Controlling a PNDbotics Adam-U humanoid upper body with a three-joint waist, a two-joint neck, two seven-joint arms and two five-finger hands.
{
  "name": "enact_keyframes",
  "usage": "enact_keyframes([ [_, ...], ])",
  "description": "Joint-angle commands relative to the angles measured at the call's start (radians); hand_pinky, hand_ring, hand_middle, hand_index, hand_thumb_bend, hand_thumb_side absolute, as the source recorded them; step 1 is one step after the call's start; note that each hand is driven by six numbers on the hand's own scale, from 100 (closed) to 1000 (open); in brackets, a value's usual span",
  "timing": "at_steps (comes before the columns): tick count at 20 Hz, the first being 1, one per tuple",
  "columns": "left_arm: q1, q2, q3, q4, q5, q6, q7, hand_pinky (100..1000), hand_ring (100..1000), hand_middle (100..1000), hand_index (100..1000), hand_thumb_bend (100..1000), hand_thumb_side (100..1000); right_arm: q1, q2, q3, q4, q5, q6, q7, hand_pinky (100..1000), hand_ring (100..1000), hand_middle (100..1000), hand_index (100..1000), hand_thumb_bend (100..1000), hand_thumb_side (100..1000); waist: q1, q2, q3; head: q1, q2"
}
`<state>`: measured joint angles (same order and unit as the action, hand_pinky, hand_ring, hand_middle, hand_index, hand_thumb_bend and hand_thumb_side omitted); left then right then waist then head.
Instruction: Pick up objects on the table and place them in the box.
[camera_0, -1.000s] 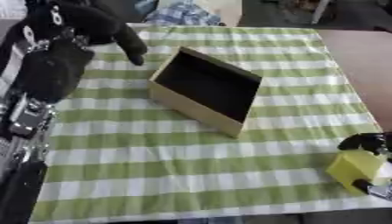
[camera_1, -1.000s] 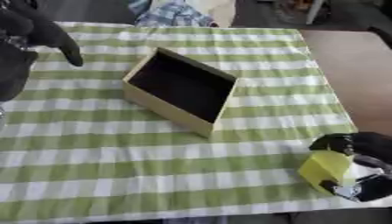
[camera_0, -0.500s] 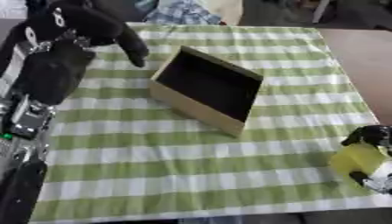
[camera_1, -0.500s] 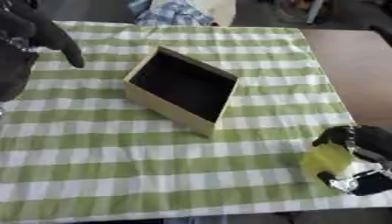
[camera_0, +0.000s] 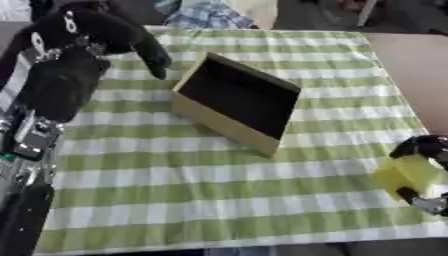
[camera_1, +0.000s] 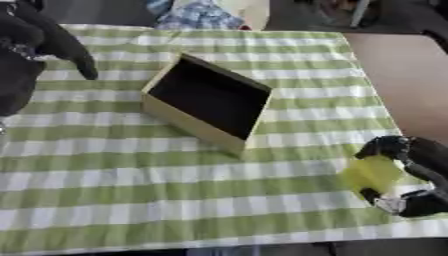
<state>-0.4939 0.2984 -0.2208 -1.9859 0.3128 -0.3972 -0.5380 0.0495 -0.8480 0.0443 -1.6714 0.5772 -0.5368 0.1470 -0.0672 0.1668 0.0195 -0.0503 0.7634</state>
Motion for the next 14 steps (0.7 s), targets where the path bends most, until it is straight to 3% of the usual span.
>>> enact_keyframes([
  [1, -0.011, 0.011, -0.001, -0.014, -0.002, 0.000, -0.005, 551, 647, 629, 788, 100, 672, -0.033, -0.077, -0.009, -0.019, -0.027, -0.006, 0.024, 100, 468, 523, 714, 100, 400, -0.002, -0.017, 0.002, 0.001, 0.007],
  [8, -0.013, 0.003, -0.005, -0.014, 0.004, 0.005, -0.009, 552, 648, 630, 787, 100, 672, -0.171, -0.174, 0.023, -0.014, -0.148, -0.016, 0.171, 128, 500, 548, 726, 100, 404, -0.010, -0.023, 0.016, -0.003, 0.007],
  [14, -0.023, -0.010, -0.011, -0.014, 0.016, 0.010, -0.016, 554, 649, 631, 787, 100, 672, -0.379, -0.194, 0.085, 0.015, -0.220, -0.029, 0.279, 128, 509, 559, 722, 100, 378, -0.012, -0.022, 0.040, -0.026, 0.007],
])
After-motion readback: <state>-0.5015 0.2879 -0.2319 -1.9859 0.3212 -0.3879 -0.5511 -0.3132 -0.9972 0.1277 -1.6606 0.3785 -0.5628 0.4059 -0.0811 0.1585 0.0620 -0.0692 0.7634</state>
